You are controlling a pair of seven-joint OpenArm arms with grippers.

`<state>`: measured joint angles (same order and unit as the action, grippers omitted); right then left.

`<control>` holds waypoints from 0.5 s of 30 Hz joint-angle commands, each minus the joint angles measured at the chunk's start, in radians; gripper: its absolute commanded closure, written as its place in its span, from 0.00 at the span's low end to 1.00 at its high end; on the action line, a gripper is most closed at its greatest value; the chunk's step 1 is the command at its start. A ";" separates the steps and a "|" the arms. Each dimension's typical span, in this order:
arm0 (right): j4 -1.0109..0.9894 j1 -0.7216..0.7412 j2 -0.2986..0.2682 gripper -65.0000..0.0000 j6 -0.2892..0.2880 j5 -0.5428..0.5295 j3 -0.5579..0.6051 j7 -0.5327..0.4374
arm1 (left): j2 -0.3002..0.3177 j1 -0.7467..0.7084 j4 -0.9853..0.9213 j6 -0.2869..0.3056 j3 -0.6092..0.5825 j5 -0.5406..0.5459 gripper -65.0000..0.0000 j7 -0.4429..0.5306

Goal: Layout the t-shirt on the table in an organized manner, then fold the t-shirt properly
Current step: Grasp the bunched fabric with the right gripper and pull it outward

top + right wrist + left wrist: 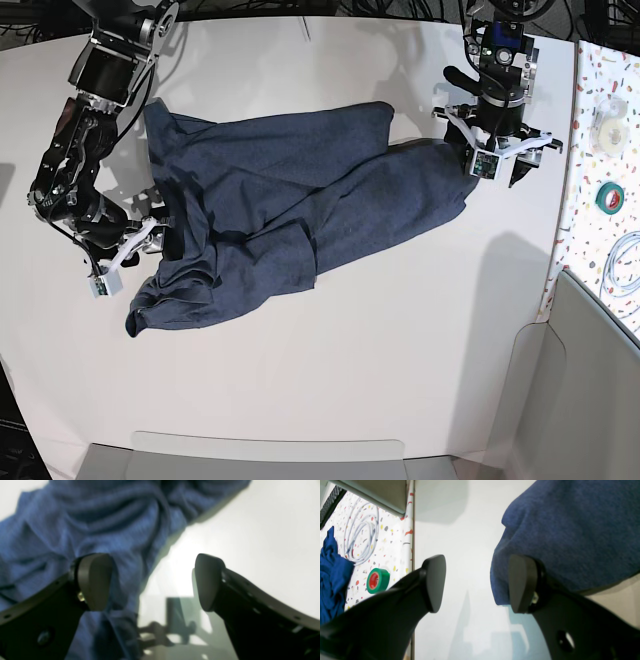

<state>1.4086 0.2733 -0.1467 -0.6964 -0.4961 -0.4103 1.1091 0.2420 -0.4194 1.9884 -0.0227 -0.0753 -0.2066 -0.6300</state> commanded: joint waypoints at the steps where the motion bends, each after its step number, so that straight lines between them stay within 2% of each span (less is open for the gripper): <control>1: -0.008 0.037 -0.014 0.21 -0.002 -0.046 -0.003 -0.022 | 0.006 0.004 0.002 -0.007 0.007 -0.009 0.41 0.014; 6: -0.108 0.088 -0.038 0.21 -0.002 -0.184 0.000 -0.022 | 0.006 0.004 -0.021 -0.009 0.007 -0.009 0.41 0.014; 12: -0.119 0.111 -0.055 0.21 -0.002 -0.189 -0.002 -0.024 | 0.006 0.004 -0.022 -0.010 0.007 -0.007 0.41 0.014; 15: -0.122 0.125 -0.081 0.21 -0.002 -0.189 -0.002 -0.033 | 0.006 0.004 -0.022 -0.010 0.007 -0.007 0.41 0.014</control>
<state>1.2716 0.3679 -0.2096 -0.6964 -0.6624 -0.4080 1.1023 0.2413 -0.4183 1.9518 -0.0231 -0.0753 -0.2054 -0.6319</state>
